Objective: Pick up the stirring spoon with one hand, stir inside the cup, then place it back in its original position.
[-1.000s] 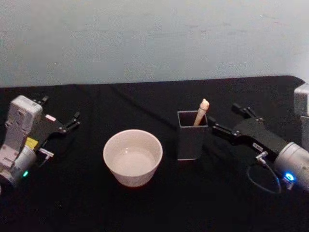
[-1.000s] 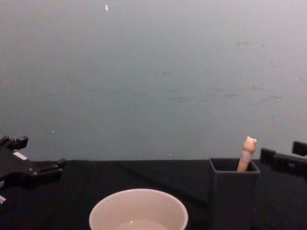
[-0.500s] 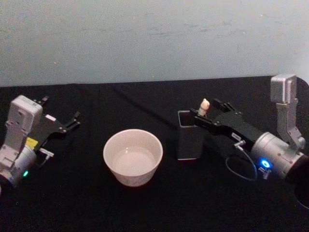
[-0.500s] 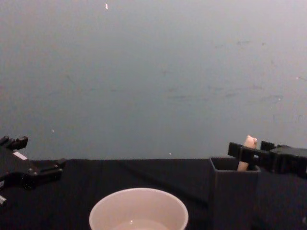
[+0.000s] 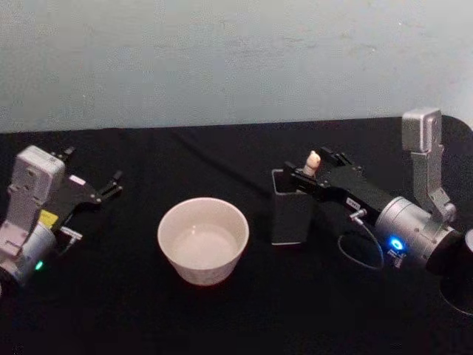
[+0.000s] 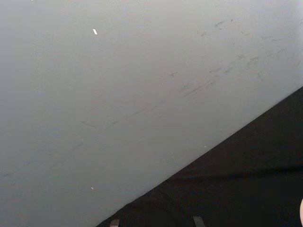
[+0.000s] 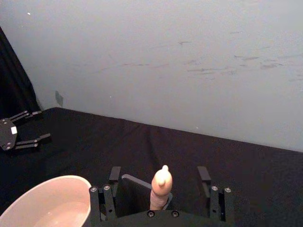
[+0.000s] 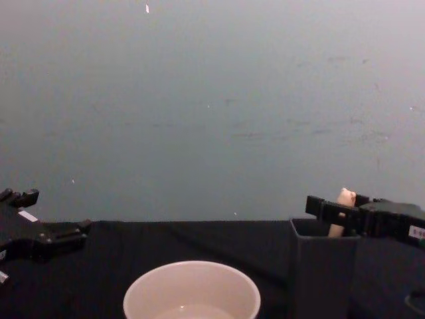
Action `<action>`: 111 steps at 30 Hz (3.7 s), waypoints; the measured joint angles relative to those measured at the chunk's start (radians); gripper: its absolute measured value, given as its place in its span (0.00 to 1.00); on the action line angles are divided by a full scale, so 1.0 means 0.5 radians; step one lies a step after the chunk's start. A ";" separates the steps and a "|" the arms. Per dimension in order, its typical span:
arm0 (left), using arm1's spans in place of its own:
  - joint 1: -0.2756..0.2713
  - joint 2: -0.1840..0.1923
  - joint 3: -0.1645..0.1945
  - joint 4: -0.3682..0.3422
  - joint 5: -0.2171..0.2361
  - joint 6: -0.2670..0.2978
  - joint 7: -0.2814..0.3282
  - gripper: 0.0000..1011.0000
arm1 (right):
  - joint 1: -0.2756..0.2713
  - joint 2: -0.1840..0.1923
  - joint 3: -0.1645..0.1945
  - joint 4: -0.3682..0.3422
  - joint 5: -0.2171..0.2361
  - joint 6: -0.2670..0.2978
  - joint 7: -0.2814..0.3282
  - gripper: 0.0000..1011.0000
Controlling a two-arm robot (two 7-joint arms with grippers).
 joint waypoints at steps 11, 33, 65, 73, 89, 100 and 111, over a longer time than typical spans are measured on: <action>0.000 0.000 0.000 0.000 0.000 0.000 0.000 0.99 | -0.002 0.002 0.001 -0.002 0.008 0.001 0.000 0.92; 0.000 0.000 0.000 0.000 0.000 0.000 0.000 0.99 | -0.003 0.002 0.002 -0.005 0.014 0.004 0.000 0.24; 0.000 0.000 0.000 0.000 0.000 0.000 0.000 0.99 | 0.031 0.101 0.120 -0.287 0.048 -0.047 0.155 0.21; 0.000 0.000 0.000 0.000 0.000 0.000 0.000 0.99 | 0.053 0.134 0.158 -0.364 0.104 -0.096 0.190 0.21; 0.000 0.000 0.000 0.000 0.000 0.000 0.000 0.99 | 0.188 0.081 0.009 -0.270 0.155 -0.115 0.308 0.21; 0.000 0.000 0.000 0.000 0.000 0.000 0.000 0.99 | 0.306 0.017 -0.183 -0.108 0.180 -0.163 0.496 0.21; 0.000 0.000 0.000 0.000 0.000 0.000 0.000 0.99 | 0.431 -0.064 -0.384 0.202 -0.019 -0.424 0.681 0.21</action>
